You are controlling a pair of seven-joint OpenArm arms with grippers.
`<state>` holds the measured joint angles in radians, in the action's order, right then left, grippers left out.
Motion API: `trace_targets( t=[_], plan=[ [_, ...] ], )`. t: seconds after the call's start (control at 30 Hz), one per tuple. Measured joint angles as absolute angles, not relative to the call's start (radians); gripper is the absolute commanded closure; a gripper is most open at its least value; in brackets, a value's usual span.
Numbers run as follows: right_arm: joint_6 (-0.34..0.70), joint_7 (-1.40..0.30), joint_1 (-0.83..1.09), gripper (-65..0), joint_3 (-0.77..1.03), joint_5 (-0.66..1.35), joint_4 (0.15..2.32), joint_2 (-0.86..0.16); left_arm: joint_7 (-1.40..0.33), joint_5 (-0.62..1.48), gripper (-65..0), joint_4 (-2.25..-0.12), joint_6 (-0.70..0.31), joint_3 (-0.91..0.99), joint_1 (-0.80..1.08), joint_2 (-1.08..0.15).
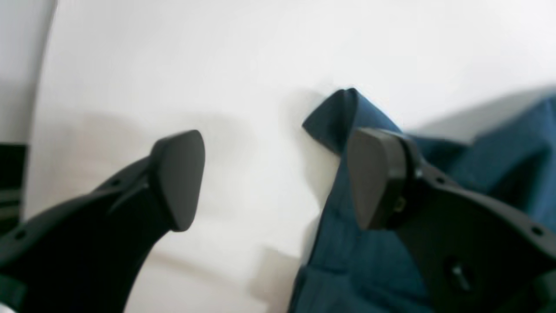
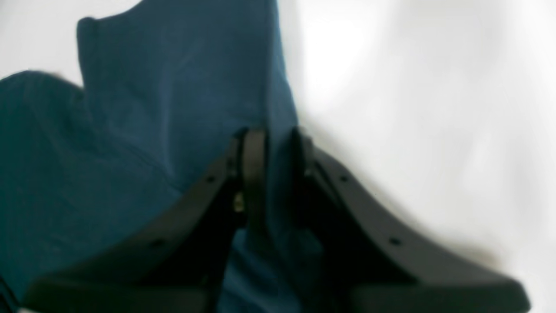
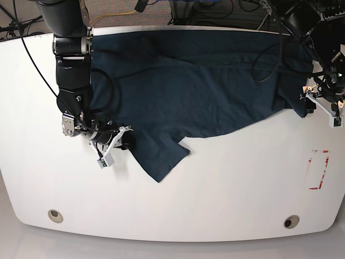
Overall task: Fold the T-shirt properly
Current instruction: 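Grasp the shirt's side edges with both grippers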
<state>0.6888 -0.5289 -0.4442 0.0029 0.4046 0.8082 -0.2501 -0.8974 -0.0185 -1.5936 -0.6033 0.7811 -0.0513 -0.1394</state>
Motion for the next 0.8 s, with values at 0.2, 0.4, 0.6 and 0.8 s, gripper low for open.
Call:
trace_targets(
  t=[0.2, 0.4, 0.6, 0.8],
  plan=[
    [0.689, -0.523, -0.445, -7.5, -0.043, 0.415, 0.810, -0.255, -0.903, -0.025, -48.3, -1.495, -0.599, 0.783, -0.116, -0.137],
    [0.690, -0.519, -0.443, -7.5, -0.046, 0.419, 0.810, -0.252, -0.899, -0.026, -48.3, -1.438, -0.599, 0.784, -0.165, -0.138],
    [0.691, -0.517, -0.442, -7.5, -0.046, 0.419, 0.811, -0.252, -0.898, -0.026, -47.9, -1.318, -0.599, 0.783, -0.201, -0.136],
    [0.692, -0.517, -0.441, -7.3, -0.046, 0.419, 0.811, -0.253, -0.898, -0.025, -46.4, -1.279, -0.599, 0.783, -0.213, -0.134]
  ],
)
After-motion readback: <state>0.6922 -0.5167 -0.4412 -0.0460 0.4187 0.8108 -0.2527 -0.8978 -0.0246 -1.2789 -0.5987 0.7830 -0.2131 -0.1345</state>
